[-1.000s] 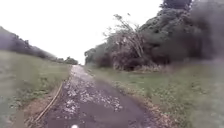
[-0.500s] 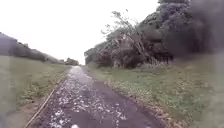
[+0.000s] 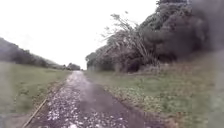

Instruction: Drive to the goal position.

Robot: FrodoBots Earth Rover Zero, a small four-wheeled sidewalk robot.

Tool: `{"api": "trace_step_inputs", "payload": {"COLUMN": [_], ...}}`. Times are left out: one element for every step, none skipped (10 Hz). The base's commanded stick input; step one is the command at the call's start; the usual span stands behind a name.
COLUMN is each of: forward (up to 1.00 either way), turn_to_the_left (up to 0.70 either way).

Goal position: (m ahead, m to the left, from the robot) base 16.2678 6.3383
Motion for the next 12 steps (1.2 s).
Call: {"api": "trace_step_inputs", "payload": {"forward": [0.70, 0.70, 0.70, 0.70, 0.70, 0.70, 0.70, 0.70, 0.70, 0.70, 0.70, 0.70], "turn_to_the_left": [0.28, 0.33, 0.34, 0.35, 0.35, 0.35, 0.35, 0.35, 0.35, 0.35, 0.35, 0.35]}}
